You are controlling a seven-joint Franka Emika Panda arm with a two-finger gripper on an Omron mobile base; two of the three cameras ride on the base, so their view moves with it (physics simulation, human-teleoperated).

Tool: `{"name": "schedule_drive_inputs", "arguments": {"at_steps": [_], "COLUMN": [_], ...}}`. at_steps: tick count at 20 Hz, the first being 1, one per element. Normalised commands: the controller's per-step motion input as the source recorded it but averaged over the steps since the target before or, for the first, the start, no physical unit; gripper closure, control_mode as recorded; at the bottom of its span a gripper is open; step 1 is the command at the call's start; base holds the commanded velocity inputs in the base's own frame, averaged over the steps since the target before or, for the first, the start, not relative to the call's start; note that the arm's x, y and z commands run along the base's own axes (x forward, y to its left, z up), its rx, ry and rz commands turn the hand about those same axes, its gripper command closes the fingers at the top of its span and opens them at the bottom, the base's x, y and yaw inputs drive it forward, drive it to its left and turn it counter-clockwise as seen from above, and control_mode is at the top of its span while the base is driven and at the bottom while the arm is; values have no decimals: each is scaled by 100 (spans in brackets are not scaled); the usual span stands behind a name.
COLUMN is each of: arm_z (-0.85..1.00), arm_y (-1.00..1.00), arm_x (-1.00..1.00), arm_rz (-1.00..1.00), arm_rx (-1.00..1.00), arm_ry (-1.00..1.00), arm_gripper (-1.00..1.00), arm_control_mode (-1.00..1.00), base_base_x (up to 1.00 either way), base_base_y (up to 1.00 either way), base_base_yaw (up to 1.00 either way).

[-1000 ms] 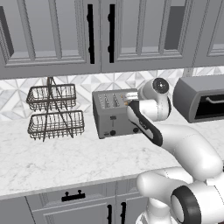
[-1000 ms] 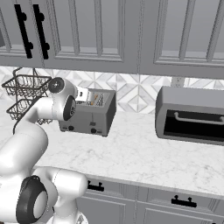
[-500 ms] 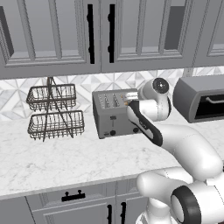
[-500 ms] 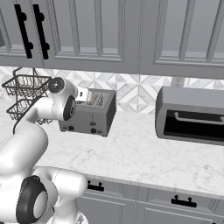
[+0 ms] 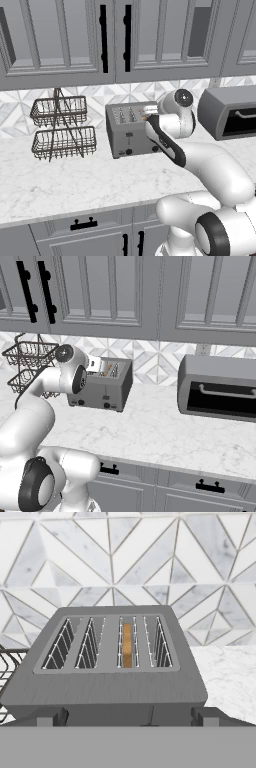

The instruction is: Start the toaster. Once the lever pops up, take the bread to the plate on the dining counter.

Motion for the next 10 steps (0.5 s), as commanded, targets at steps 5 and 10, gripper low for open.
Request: {"name": "schedule_drive_inputs", "arguments": {"at_steps": [5,10], "arm_z": [0,0], "arm_y": [0,0], "arm_x": [0,0], "arm_rz": [0,0], "arm_rx": [0,0], "arm_ry": [0,0], "arm_gripper": [-100,-100], "arm_control_mode": [-100,-100], "base_base_x": [0,0], "base_base_y": [0,0], "base_base_yaw": [0,0]}}
